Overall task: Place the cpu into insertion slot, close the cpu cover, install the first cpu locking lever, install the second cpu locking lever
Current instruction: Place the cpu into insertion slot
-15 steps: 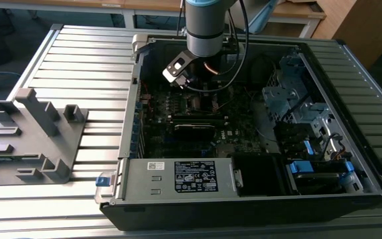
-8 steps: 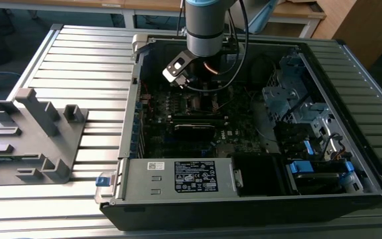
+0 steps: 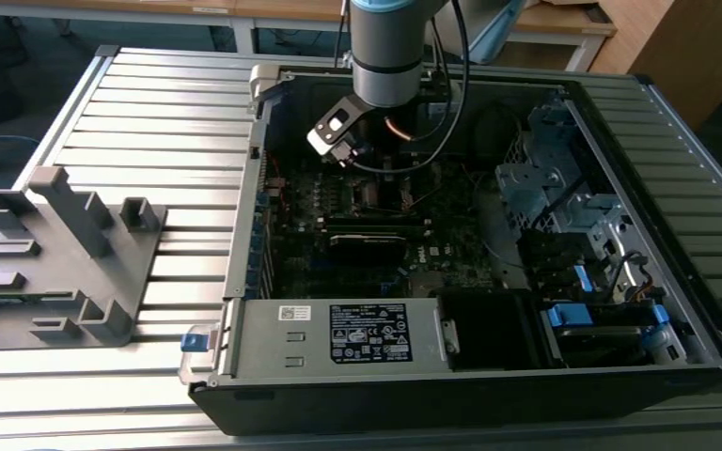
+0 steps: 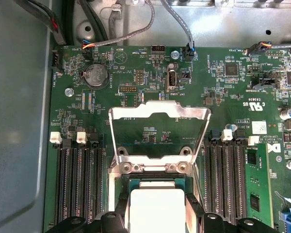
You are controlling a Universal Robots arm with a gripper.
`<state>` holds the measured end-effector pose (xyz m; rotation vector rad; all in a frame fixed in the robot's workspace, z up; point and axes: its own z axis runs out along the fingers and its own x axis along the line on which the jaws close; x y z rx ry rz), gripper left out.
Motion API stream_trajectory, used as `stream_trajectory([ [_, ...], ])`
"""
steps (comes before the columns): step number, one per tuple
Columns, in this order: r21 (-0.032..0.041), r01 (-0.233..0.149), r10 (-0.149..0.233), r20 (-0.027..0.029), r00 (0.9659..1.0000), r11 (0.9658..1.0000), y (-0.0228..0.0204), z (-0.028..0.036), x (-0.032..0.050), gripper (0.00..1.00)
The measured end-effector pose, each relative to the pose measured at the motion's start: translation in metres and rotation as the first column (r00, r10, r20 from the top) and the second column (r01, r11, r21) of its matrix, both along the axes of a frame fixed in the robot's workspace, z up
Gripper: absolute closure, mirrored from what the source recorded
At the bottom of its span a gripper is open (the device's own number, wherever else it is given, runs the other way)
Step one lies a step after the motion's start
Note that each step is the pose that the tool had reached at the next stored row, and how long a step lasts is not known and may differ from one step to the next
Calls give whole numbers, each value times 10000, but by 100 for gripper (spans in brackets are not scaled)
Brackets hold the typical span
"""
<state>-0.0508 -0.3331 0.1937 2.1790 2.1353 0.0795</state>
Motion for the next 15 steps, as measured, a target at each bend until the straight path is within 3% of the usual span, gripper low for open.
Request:
stream_trajectory([
  [15, -1, 94, -94, 0, 10000, 10000, 2, 1, -2, 46],
])
